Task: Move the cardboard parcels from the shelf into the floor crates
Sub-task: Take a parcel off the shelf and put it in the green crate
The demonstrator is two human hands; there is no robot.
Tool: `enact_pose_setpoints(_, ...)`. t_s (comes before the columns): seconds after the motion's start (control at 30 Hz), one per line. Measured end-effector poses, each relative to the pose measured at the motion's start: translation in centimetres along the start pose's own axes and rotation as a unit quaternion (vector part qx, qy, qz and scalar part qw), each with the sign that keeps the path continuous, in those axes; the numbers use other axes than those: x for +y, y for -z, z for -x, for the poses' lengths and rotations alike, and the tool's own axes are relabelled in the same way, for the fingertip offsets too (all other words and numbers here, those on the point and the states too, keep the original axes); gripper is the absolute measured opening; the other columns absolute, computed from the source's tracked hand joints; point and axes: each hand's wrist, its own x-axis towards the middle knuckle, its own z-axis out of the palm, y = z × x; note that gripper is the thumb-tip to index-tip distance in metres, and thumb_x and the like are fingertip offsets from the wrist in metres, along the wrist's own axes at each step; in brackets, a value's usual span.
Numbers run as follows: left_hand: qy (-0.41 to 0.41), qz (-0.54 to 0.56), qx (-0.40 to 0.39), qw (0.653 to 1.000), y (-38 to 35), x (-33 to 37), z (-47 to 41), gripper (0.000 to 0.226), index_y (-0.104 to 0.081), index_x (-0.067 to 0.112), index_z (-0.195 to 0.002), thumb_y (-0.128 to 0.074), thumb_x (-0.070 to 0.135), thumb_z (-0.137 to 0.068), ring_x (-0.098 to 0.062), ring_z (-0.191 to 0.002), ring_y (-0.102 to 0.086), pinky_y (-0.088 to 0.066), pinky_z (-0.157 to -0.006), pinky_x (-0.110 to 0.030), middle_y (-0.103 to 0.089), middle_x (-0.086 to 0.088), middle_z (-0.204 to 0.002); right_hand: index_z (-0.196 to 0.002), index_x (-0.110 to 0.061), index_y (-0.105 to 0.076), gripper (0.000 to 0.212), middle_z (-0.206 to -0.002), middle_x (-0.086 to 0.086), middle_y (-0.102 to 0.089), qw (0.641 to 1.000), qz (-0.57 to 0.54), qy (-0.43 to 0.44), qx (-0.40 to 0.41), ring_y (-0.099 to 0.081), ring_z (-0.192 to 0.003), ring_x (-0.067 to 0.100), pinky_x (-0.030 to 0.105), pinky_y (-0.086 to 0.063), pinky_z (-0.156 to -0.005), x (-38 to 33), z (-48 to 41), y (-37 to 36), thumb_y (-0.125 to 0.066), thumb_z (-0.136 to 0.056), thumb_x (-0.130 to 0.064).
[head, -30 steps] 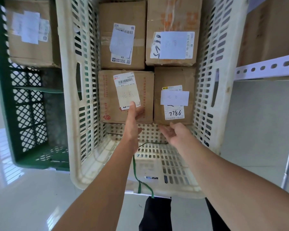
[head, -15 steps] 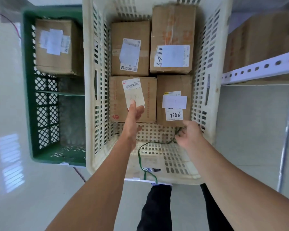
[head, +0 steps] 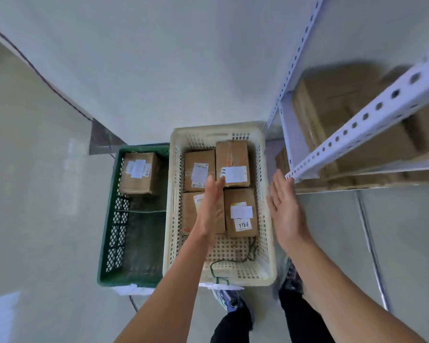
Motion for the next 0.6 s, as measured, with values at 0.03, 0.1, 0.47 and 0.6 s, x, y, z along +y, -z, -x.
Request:
enact_pose_setpoints(0.03,-0.012,-0.002,-0.005,1.0,-0.9,1.5,1.7,0.092,-0.041,0.036,-0.164,-0.025,0.089,-0.091,-0.008,-0.157,-0.035,-0.025,-0.13,-0.054,-0.041,0.014,-0.17,-0.165,-0.031,-0.03,0.083,-0.171,-0.016,-0.031,1.0,0.001,0.015,-0.008,-0.031,-0.155,0.002,0.031,-0.022,-0.129,-2.0,1.7,0.1,-0.035,-0.093,-0.07)
enact_pose_setpoints(0.1,-0.036,-0.008,-0.013,0.999,-2.8,4.2,4.9,0.095,-0.045,0.04,-0.161,-0.028,0.094,-0.085,-0.005,-0.154,-0.037,-0.027,-0.128,-0.05,-0.044,0.016,-0.167,-0.165,-0.031,-0.03,0.084,-0.171,-0.016,-0.031,0.999,0.003,0.044,-0.02,-0.03,-0.156,0.002,0.032,-0.021,-0.13,-5.7,4.8,0.7,-0.034,-0.091,-0.071)
enact_pose_setpoints(0.47,-0.11,-0.024,-0.056,0.992,-18.4,10.0,19.8,0.075,-0.057,0.051,-0.144,-0.028,0.091,-0.087,0.002,-0.145,-0.046,-0.031,-0.127,-0.049,-0.054,0.023,-0.157,-0.165,-0.032,-0.03,0.086,-0.17,-0.017,-0.033,0.988,0.014,0.152,-0.029,-0.034,-0.152,-0.001,0.03,-0.024,-0.127,-20.3,18.5,14.7,-0.033,-0.091,-0.076)
enact_pose_setpoints(0.6,-0.122,-0.033,-0.067,0.99,-26.7,9.1,23.3,0.095,-0.048,0.036,-0.16,-0.031,0.094,-0.087,-0.008,-0.154,-0.041,-0.033,-0.124,-0.049,-0.048,0.016,-0.164,-0.164,-0.035,-0.029,0.089,-0.169,-0.018,-0.033,0.984,-0.009,0.177,-0.009,-0.036,-0.148,-0.004,0.03,-0.025,-0.125,-23.9,22.9,24.4,-0.035,-0.088,-0.081)
